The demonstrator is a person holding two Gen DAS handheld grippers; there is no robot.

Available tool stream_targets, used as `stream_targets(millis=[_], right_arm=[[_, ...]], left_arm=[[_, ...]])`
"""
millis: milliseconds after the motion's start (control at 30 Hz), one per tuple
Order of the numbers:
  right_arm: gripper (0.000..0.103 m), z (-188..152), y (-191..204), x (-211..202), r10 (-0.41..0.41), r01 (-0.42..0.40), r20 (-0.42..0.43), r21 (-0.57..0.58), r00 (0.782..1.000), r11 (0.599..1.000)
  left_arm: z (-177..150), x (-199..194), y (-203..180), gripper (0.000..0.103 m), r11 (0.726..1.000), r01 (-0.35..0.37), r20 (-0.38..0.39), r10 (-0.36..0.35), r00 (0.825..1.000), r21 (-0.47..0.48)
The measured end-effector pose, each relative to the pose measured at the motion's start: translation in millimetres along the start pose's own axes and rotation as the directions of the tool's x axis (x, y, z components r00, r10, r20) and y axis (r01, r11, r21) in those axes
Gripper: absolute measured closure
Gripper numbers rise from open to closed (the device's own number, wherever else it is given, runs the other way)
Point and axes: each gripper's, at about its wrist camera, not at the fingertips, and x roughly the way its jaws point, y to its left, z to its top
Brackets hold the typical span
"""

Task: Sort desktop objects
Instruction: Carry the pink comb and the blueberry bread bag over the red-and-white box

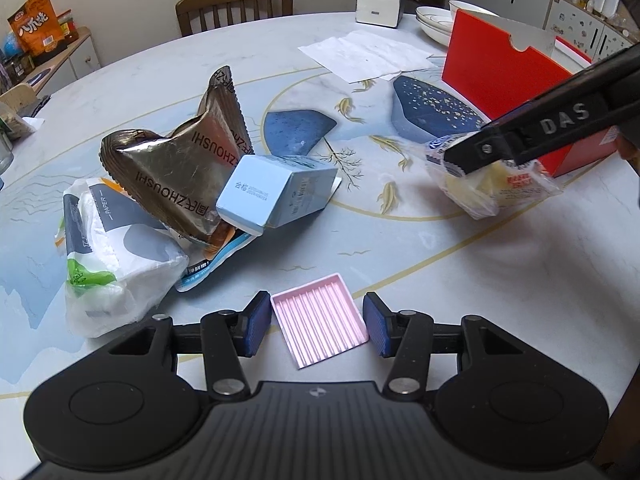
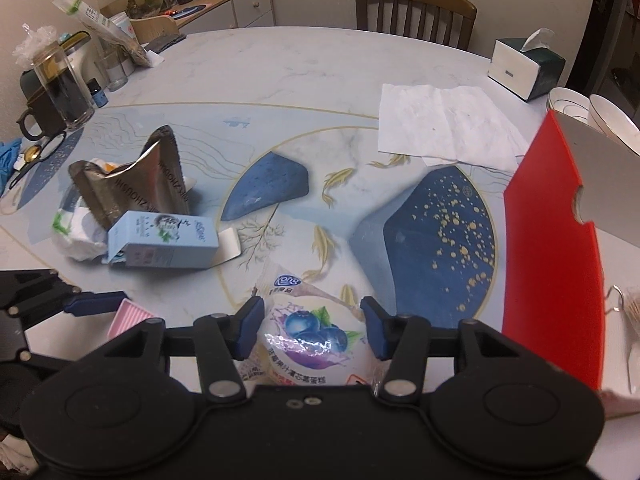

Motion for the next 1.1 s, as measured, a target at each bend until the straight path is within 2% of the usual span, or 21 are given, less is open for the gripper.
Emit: stream_targets(millis=[300, 567, 867, 1100], right_arm=[[0.052, -10, -5, -31, 0.02, -0.021, 0.036, 0.013, 0.999, 1.0], [0.052, -7, -19, -60, 0.015, -0.016, 0.08, 0.012, 0.997, 1.0], [0.052, 2, -47, -86, -0.008, 0.005, 0.149, 0.026, 0.989, 1.0], [0.052, 7, -81, -107, -0.053, 0.044, 0.205, 0.05, 0.977, 0.998]], left_arm=[[14, -14, -10, 0.053, 1.0, 0.018, 0.04, -0.019, 0.999, 0.024], [46, -29, -20, 0.053, 0.998, 0.027, 0.11, -0.033, 0.993, 0.057], [89, -39, -44, 0.053, 0.991, 0.038, 0.183, -0.062, 0.981, 0.13], [116, -38, -72, 0.053, 0.983, 0.06, 0.206, -0.096, 0.974, 0.175]])
